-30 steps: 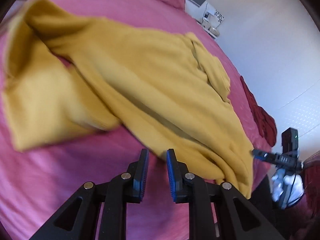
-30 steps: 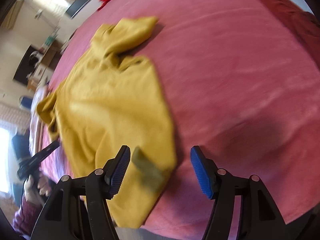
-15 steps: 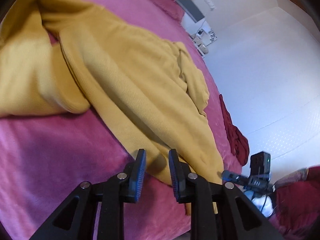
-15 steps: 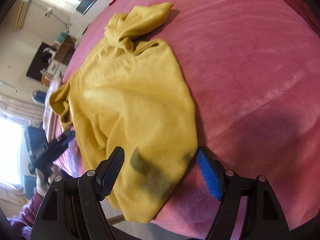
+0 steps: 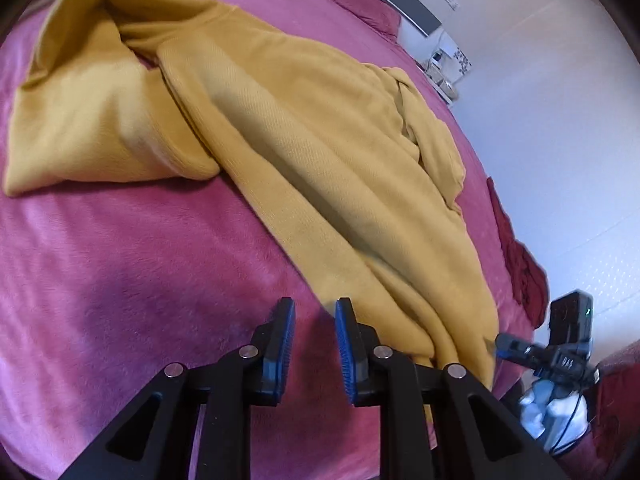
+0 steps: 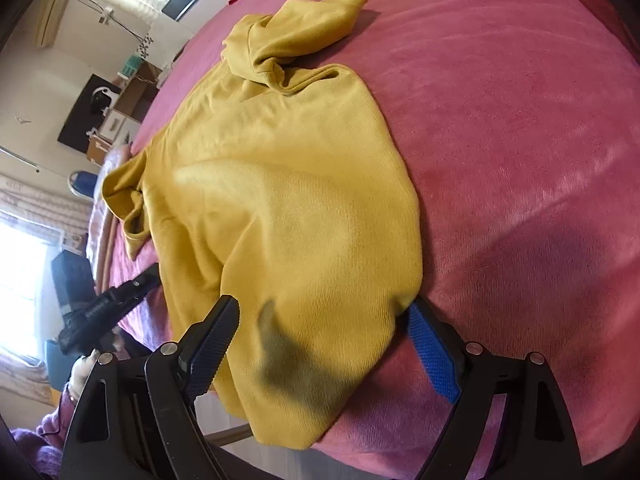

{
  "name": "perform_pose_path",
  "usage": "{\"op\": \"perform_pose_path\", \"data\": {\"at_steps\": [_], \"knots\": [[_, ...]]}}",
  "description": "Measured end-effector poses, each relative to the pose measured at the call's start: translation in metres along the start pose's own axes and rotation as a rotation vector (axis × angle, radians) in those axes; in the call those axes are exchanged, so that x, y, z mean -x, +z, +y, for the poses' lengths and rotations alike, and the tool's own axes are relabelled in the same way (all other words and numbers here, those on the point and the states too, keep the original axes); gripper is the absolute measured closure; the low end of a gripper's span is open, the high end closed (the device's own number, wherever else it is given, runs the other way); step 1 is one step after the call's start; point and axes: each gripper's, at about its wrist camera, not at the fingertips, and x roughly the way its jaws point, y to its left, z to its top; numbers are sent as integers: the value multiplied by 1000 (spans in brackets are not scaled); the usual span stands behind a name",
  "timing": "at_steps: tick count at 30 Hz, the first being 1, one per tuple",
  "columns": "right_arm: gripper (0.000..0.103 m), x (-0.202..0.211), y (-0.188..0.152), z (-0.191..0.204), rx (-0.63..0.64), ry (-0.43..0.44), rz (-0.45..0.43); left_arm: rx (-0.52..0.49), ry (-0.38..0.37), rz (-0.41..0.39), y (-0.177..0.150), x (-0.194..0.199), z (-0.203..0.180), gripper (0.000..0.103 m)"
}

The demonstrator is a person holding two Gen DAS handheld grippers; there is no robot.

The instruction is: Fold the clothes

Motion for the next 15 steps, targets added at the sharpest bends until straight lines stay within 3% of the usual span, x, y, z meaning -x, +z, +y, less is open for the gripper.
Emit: {"op": "perform_pose_path", "data": {"at_steps": [2, 8, 10, 11, 12, 13, 14, 15], "knots": [[17, -1, 1, 2, -2, -2, -2, 40, -106, 3, 6, -13, -3, 78], [17, -7, 2, 11, 21, 25, 0, 152, -176, -19, 11, -35, 0, 77], [17, -12, 2, 14, 30, 12, 3, 128, -164, -20, 11, -36, -1, 79], [24, -15, 2, 15, 36, -7, 5, 114, -145, -16, 12, -37, -3, 90], [60, -16, 4, 18, 48, -45, 7, 100, -119, -11, 12, -36, -5, 93], [81, -18, 5, 19, 54, -75, 13, 97, -106, -11, 13, -35, -6, 95], [89, -19, 7, 16, 22, -57, 27, 109, -105, -27, 14, -34, -6, 97], [91, -18, 9, 10, -51, 17, 29, 113, -107, -24, 15, -31, -6, 97]]}}
